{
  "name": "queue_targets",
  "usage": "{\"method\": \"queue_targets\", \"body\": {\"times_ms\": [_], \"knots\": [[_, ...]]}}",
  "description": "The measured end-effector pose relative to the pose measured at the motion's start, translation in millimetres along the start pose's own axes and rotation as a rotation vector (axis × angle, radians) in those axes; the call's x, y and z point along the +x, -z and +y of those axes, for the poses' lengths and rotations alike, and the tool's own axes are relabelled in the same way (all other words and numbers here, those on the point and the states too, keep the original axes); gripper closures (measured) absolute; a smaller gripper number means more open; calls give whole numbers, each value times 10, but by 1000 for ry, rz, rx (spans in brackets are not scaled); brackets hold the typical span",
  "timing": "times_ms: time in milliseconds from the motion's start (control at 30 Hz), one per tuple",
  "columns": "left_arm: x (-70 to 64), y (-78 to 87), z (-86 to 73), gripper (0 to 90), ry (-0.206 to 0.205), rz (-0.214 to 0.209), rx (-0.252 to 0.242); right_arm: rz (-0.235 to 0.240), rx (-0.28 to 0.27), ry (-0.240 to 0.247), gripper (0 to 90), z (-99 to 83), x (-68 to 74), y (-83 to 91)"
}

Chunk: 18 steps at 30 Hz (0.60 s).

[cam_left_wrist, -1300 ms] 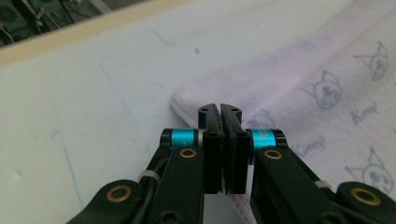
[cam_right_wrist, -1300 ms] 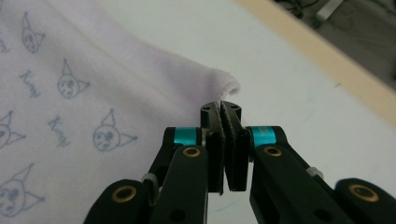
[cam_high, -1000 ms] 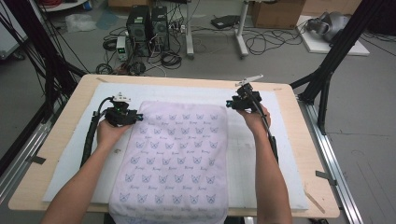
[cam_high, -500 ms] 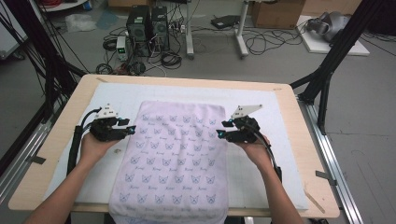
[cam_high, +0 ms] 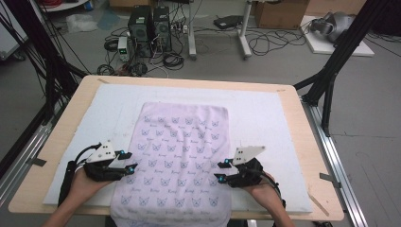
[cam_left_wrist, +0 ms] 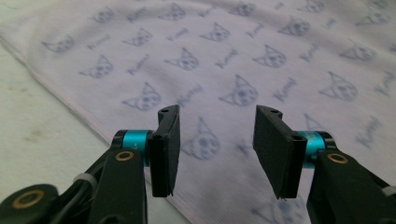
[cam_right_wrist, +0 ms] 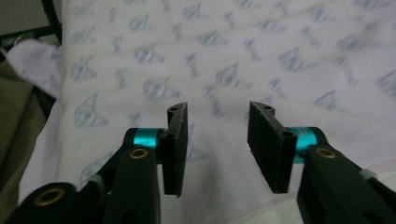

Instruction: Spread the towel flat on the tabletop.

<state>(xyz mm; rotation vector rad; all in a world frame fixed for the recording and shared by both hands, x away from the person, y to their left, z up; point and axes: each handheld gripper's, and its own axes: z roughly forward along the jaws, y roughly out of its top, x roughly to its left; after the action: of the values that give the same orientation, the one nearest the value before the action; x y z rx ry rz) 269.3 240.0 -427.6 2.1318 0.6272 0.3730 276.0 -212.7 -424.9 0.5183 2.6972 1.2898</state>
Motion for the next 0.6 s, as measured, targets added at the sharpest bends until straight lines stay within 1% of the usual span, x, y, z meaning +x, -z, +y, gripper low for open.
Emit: {"method": "queue_targets", "body": {"times_ms": [33, 67, 133, 167, 200, 233, 300, 333, 367, 433, 467, 500, 533, 600], "knots": [[-18, 7, -18, 531, -7, -4, 7, 12, 15, -3, 629, -47, 19, -26], [-31, 8, -37, 541, -7, -9, 10, 21, 33, -3, 655, -88, 32, -52], [-43, -6, -78, 581, -7, -29, 20, 38, 71, 5, 761, -143, 40, -103], [-49, -14, -91, 624, -8, -31, 26, 40, 79, 15, 822, -155, 52, -112], [-57, -32, -107, 629, -7, -36, 30, 45, 83, 26, 878, -153, 45, -107], [-62, -49, -124, 634, -7, -41, 41, 56, 89, 22, 885, -150, 42, -105], [-75, -63, -143, 681, -15, -49, 59, 65, 98, 19, 892, -152, 48, -92], [-82, -69, -152, 701, -13, -58, 67, 65, 96, 22, 894, -157, 47, -85], [-85, -62, -156, 716, -21, -59, 71, 77, 94, 14, 894, -167, 46, -72], [-94, -46, -168, 717, -9, -66, 68, 88, 85, -7, 894, -206, 62, -38], [-98, -35, -177, 716, -7, -68, 64, 94, 83, -7, 894, -218, 68, -27], [-94, -24, -181, 710, -10, -68, 65, 85, 81, -8, 888, -234, 75, 0], [-93, -20, -183, 698, -6, -68, 64, 80, 62, -12, 876, -243, 70, 18], [-72, -16, -179, 667, -2, -60, 54, 83, 22, -37, 799, -244, 44, 54]]}}
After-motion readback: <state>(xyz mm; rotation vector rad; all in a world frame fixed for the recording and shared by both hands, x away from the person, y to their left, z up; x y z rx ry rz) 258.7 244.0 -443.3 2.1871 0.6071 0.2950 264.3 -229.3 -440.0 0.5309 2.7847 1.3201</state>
